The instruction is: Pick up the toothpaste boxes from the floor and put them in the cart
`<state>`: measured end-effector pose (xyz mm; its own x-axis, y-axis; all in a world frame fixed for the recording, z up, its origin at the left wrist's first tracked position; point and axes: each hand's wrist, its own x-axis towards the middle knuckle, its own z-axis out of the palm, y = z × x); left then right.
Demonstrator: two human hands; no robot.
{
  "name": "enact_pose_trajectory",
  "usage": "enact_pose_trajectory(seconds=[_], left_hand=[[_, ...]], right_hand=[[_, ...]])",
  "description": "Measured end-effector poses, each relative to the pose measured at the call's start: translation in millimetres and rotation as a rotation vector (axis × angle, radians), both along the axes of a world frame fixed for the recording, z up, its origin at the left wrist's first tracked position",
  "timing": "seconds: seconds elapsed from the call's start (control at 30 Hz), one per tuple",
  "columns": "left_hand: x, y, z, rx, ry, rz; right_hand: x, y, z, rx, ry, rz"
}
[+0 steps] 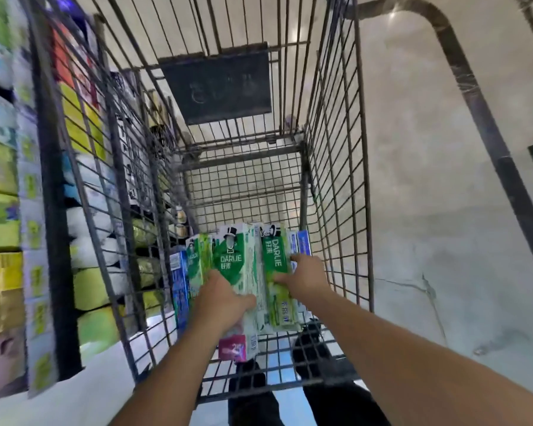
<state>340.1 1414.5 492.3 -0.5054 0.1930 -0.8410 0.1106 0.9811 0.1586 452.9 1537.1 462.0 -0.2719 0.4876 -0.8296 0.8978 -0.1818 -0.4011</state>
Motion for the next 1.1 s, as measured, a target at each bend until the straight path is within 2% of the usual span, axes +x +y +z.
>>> enact_pose_trajectory(seconds=[0.1,0.37,0.53,0.7,0.83,1.1], left_hand=[[2,11,-8,-0.017,0.031,-0.044],[13,27,-20,-0.012,0.151,-0.21],[7,23,-4,0.032,0.067,-0.23],[-19,22,56,0.068,0.025,-0.266],[-36,24,130,0.113,0.018,-0.308],[-64,0,256,0.178,0.254,-0.439]], right_hand=[[6,-3,0,0.044,0.034,0.004],[11,-4,2,0.001,0.032,0.021],[15,5,28,0.029,0.007,0.13],[14,20,91,0.094,0.051,0.374],[1,38,149,0.244,0.045,0.606],[-41,65,266,0.584,0.14,0.998]])
